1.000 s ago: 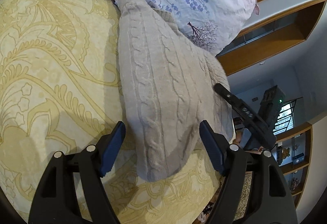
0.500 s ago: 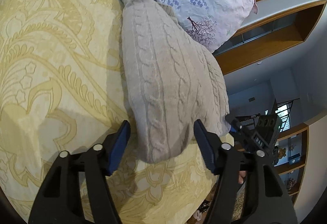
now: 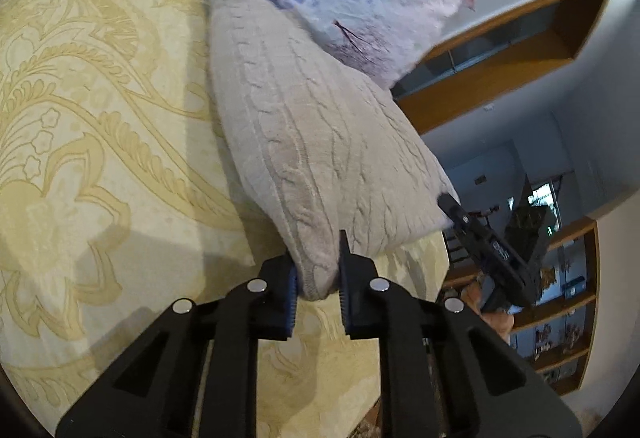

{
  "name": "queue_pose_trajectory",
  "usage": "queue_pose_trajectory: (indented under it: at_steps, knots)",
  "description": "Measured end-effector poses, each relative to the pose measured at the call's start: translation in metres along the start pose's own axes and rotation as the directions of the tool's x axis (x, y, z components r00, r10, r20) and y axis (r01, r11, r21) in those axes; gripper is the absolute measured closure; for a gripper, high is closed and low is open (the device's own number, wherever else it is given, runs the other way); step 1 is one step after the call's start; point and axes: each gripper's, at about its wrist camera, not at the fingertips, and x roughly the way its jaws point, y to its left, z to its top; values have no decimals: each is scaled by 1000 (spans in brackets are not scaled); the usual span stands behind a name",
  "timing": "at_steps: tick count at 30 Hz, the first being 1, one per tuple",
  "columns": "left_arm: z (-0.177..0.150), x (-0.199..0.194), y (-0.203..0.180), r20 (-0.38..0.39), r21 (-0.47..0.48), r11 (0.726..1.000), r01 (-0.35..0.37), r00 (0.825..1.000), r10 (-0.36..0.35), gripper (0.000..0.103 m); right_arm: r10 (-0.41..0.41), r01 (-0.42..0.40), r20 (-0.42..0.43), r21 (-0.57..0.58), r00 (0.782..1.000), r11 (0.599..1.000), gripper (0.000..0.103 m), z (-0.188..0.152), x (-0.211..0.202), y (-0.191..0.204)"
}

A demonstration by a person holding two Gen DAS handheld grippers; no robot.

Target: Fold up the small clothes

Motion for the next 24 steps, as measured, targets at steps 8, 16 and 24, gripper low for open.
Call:
queue_pose_trajectory:
  at_steps: [8, 16, 24]
  knots:
    - [-11, 9, 16, -24, -36, 999, -19, 1000, 19, 87, -42, 52, -112, 91, 993, 995, 94, -13, 31, -27]
    - [-5, -5, 4, 10, 2, 998, -55, 998, 55, 45, 31, -21, -74, 143, 997, 990, 72, 5, 15, -27]
    - [25, -6, 8, 60, -61, 993, -106, 992, 109, 31, 80, -61, -98, 183, 992, 981, 69, 38, 54, -28]
